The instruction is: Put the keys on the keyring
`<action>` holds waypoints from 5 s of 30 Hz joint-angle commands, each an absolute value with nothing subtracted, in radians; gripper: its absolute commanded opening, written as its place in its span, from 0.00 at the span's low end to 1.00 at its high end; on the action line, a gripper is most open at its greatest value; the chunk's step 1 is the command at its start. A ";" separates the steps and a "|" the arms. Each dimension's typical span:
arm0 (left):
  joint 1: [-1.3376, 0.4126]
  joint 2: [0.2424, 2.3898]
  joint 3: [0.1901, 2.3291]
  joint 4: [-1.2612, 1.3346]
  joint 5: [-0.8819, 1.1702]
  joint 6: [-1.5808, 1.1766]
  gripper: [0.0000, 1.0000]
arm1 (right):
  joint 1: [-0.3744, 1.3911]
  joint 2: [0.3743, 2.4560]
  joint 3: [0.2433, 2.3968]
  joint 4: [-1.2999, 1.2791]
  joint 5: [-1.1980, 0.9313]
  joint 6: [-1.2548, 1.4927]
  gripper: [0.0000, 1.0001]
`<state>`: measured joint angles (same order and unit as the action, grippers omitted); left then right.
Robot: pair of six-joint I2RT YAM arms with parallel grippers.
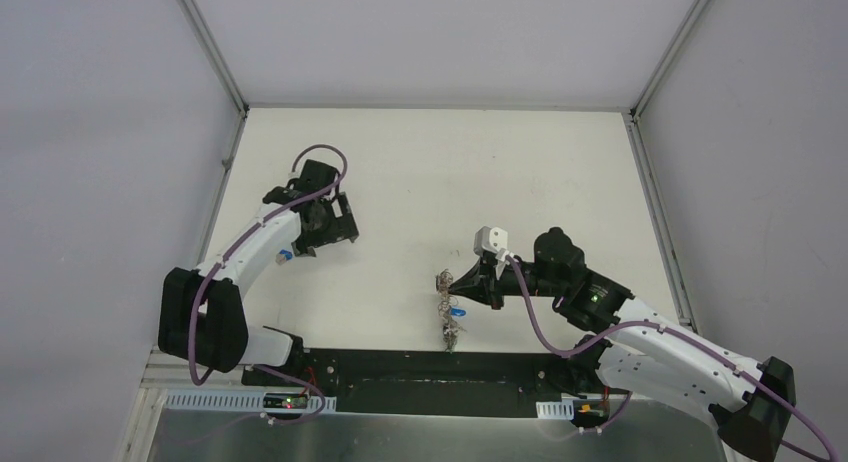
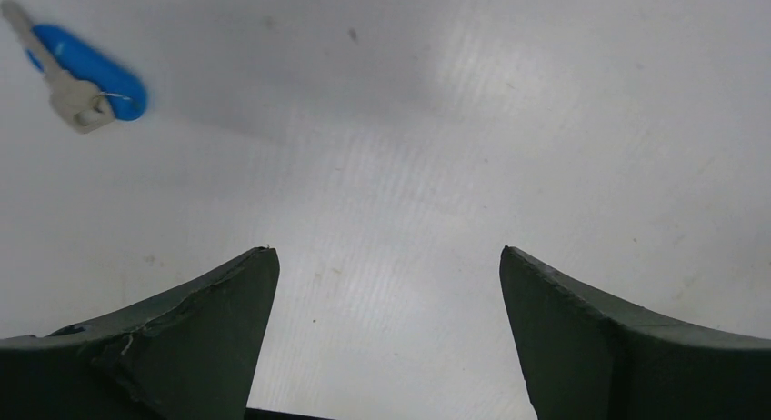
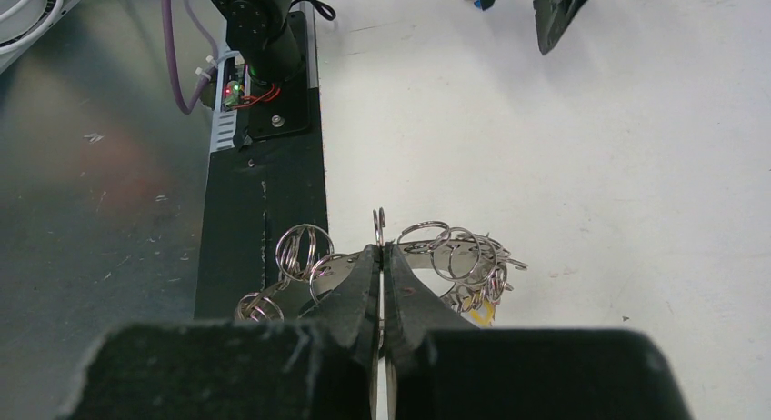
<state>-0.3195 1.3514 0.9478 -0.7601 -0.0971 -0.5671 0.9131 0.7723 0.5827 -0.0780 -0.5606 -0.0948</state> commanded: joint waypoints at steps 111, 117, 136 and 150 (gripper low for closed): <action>-0.763 1.538 1.025 -0.727 0.166 -0.162 0.31 | 0.908 0.525 0.469 -0.049 -0.519 0.097 0.00; -0.774 1.610 1.050 -0.728 0.150 -0.135 0.29 | 0.908 0.526 0.469 -0.049 -0.520 0.099 0.00; -0.803 1.582 1.044 -0.736 0.097 -0.145 0.29 | 0.909 0.523 0.468 -0.060 -0.522 0.095 0.00; -0.804 1.611 1.018 -0.754 0.053 -0.100 0.29 | 0.908 0.523 0.465 -0.061 -0.523 0.099 0.00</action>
